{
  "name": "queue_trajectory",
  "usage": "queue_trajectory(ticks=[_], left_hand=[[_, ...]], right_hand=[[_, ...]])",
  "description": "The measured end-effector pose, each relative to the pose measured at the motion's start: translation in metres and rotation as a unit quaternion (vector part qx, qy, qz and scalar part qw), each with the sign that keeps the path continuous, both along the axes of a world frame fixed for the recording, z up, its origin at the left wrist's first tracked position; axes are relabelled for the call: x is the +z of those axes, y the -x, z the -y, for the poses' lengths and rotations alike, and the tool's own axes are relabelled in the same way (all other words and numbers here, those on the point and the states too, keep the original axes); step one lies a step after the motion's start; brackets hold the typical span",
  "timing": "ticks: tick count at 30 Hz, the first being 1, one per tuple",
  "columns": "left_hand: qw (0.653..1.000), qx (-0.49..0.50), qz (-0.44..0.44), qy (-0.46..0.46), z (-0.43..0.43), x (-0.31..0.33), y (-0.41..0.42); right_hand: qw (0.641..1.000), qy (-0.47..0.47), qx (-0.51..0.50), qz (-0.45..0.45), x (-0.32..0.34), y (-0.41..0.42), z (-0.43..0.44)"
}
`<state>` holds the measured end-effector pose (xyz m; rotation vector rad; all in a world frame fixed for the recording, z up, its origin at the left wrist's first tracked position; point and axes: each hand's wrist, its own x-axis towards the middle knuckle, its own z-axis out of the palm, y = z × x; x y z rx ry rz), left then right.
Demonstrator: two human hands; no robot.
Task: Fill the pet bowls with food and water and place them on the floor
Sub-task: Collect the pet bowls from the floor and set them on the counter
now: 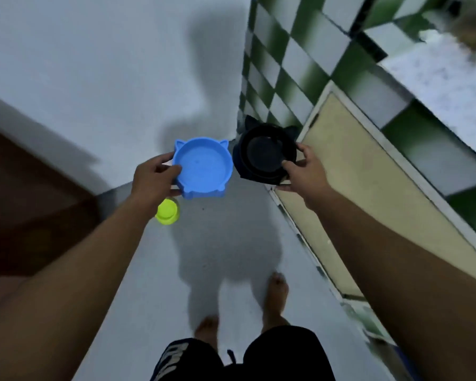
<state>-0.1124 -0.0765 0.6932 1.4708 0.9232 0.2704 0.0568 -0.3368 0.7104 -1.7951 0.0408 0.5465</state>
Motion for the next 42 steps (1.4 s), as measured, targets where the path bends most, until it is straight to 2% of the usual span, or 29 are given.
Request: queue_trajectory(ticks=[9,21,26,32,37,42], left_hand=[[0.982,-0.175,0.029,-0.059,0.086,0.073,0.003],[0.922,-0.378,0.066,-0.050,0.354,0.084,0.046],[0.893,-0.444,0.075,0.002,0.493,0.078,0.076],[0.857,-0.509,0.077,0.012,0.642,0.076,0.095],[0.834,-0.548,0.065,0.010,0.746,0.076,0.093],[0.824,-0.563,0.059,0.032,0.844,0.072,0.077]], right_hand=[[0.985,-0.012,-0.168,0.024,0.049,0.100,0.150],[0.950,0.029,-0.309,0.035,0.063,0.278,0.433],[0.919,0.061,-0.386,0.050,0.081,0.355,0.554],[0.866,0.091,-0.487,0.066,0.094,0.427,0.669],[0.826,0.070,-0.557,0.058,0.078,0.459,0.745],[0.802,0.113,-0.585,0.050,0.069,0.459,0.819]])
